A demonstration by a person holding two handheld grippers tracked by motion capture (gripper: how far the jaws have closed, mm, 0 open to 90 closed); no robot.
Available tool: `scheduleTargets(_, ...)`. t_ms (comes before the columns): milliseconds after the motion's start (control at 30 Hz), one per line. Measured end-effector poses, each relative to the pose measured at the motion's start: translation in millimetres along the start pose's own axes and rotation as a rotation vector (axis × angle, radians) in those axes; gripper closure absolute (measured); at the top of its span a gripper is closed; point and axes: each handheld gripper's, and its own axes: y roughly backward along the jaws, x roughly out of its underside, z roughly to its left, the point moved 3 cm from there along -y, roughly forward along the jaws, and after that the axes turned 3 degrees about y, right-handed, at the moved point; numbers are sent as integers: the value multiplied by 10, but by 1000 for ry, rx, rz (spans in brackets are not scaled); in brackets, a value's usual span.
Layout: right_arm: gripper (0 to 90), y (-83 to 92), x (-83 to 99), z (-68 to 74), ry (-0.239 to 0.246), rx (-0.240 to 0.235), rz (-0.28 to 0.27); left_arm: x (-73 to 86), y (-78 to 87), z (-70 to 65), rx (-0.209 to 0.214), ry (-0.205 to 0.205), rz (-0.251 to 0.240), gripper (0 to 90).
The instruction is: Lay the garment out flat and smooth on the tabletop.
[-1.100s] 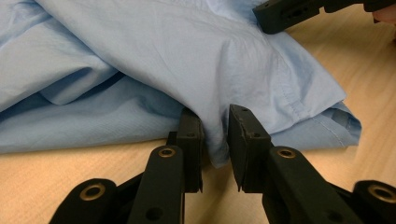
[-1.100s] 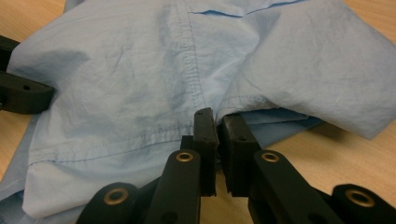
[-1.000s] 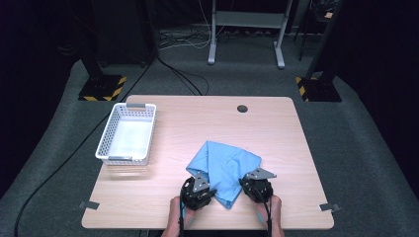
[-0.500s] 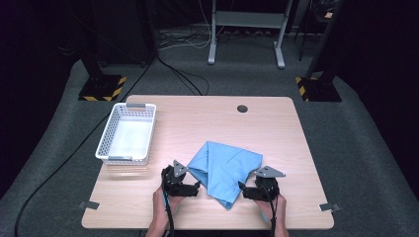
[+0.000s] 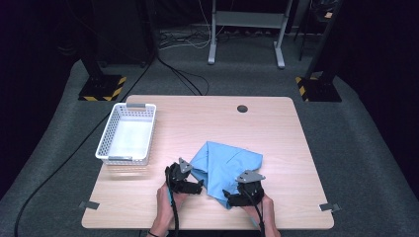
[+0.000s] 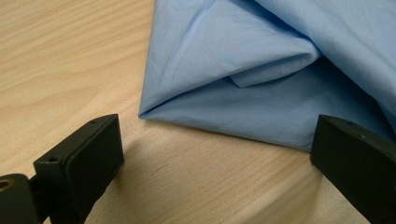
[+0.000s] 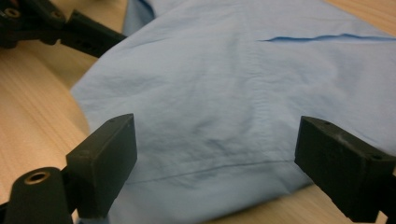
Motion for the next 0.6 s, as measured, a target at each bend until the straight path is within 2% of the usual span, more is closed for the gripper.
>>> scheduleTargets(67, 121, -41, -27, 79, 31, -14, 16, -2, -3, 2, 2, 2, 2, 24)
scheduleTargets(100, 121, -41, -27, 79, 31, -14, 16, -5, -5, 4, 3, 2, 2, 24)
scheduleTargets(200, 125, -118, -92, 224, 84, -37, 45, -5, -6, 6, 2, 3, 2, 25)
scheduleTargets(333, 175, -205, -116, 360, 149, -38, 85, -5, -6, 6, 2, 2, 2, 26)
scheduleTargets(467, 332, -227, -143, 415, 177, -25, 90, -5, -7, 6, 2, 3, 1, 27)
scheduleTargets(600, 538, -199, -209, 436, 181, -50, 75, -4, -6, 4, 4, 0, -1, 31)
